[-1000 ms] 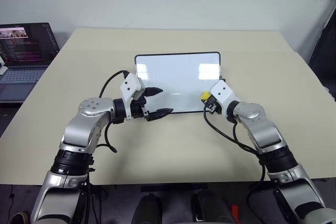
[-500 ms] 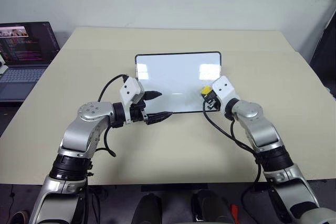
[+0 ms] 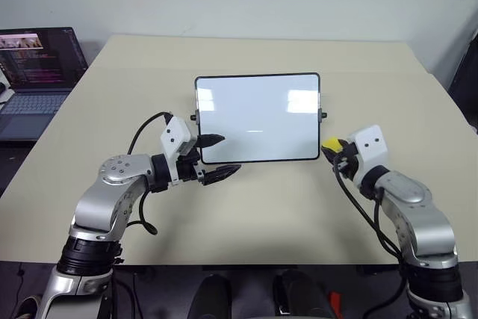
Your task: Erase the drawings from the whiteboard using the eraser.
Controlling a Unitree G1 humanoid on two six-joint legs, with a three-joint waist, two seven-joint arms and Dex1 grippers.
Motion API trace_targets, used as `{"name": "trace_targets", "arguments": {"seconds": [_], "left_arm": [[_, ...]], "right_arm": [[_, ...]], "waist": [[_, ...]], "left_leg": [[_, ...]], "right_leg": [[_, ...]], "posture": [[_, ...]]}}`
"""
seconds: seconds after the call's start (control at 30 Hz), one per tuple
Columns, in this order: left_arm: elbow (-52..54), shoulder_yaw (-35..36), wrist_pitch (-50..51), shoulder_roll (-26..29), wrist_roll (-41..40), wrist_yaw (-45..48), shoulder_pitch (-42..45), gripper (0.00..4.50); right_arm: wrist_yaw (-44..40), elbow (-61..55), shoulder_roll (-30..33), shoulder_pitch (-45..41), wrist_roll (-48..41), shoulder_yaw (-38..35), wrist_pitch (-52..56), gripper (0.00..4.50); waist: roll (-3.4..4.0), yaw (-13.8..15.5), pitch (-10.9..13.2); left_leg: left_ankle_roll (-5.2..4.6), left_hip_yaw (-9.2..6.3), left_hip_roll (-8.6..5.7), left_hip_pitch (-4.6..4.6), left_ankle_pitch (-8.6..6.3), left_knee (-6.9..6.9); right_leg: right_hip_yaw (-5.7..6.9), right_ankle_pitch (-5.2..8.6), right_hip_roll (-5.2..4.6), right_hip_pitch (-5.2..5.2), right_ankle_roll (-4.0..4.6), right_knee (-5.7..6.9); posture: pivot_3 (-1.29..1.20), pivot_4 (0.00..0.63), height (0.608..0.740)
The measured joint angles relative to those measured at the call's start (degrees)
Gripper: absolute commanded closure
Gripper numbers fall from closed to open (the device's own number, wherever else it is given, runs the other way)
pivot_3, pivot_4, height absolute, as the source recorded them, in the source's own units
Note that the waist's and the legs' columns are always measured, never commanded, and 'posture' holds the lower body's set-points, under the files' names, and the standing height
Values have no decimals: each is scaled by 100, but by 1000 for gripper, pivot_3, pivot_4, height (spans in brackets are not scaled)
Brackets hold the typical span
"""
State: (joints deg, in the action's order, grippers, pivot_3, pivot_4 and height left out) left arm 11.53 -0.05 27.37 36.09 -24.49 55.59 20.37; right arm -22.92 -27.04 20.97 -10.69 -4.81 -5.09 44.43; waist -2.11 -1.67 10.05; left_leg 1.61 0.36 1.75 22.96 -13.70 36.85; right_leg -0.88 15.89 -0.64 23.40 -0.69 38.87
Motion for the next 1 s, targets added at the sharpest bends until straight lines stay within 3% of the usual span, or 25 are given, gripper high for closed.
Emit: {"name": "trace_targets", "arguments": {"seconds": [0.43, 0.87, 0.9, 1.0], "left_arm": [[-763, -1306, -596, -546, 355, 929, 1231, 0], [-1432, -1819, -1352, -997, 883, 1386, 1610, 0], [-1463, -1844, -1421, -1018, 925, 1411, 1624, 0], [-1471, -1937, -1534, -1072, 976, 1523, 1632, 0]], "right_arm": [[780, 1254, -248, -43, 63, -168, -518, 3192], [1155, 2257, -382, -509, 29, -297, -1037, 3192], [1176, 2305, -411, -544, 14, -299, -1042, 2461], [1202, 2417, -432, -591, -44, -323, -1105, 1594]], "waist": [[1, -13, 1], [2, -10, 1], [2, -12, 1], [2, -6, 1]], "left_leg": [[-1, 9, -7, -3, 0, 2], [-1, 7, -5, -2, 0, 1], [-1, 7, -5, -2, 0, 2], [-1, 6, -4, -1, 0, 1]], "right_leg": [[-9, 0, 38, -3, 1, -1], [-9, 4, 46, -2, 7, 0], [-9, 4, 46, -2, 7, 0], [-9, 4, 46, -2, 7, 0]], "posture": [[0, 150, 740], [0, 150, 740], [0, 150, 740], [0, 150, 740]]}}
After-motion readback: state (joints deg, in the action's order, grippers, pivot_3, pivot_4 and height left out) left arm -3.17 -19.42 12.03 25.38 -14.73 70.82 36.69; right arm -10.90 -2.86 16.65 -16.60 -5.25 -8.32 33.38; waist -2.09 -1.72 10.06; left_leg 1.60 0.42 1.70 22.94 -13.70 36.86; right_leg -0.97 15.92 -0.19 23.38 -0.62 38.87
